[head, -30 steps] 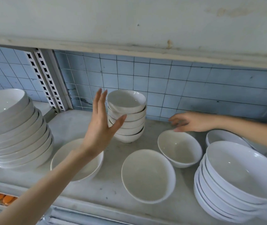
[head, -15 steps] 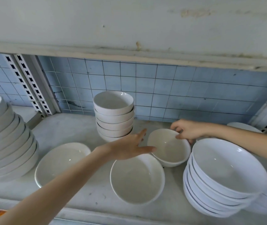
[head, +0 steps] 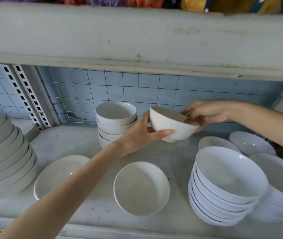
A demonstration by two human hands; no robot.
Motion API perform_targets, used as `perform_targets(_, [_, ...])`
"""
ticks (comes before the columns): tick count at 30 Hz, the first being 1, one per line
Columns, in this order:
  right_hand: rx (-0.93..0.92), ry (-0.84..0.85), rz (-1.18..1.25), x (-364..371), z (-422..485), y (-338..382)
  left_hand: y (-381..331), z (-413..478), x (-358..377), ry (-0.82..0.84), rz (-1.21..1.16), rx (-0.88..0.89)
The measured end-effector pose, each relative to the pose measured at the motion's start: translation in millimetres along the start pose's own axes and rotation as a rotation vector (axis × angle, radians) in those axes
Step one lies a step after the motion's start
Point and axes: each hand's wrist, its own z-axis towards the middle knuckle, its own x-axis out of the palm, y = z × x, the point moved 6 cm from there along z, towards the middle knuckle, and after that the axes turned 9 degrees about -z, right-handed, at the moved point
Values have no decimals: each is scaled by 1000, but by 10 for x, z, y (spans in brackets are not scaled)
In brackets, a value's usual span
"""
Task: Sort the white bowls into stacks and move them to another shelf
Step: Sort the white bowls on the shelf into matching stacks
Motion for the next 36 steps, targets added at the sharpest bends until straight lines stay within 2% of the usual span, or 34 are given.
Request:
perform_targets(7, [-116,22,259,87,-376,61,-102,-205,-61,-9,-85,80])
perform_targets(15, [-289,43,276,400,-928,319,-213,-596,-144,3,-266,115])
perform_targets(24, [-373,-63,290,886,-1217,533,-424,-1043,-243,34,-207,163])
perform_targets(31, [-413,-100,234,1192,-1228,627,-389,-1346,-329,-30,-277,155])
perform_targets(36, [-463,-95,217,1489,-1162,803,-428,-1732,-525,-186,-286,186])
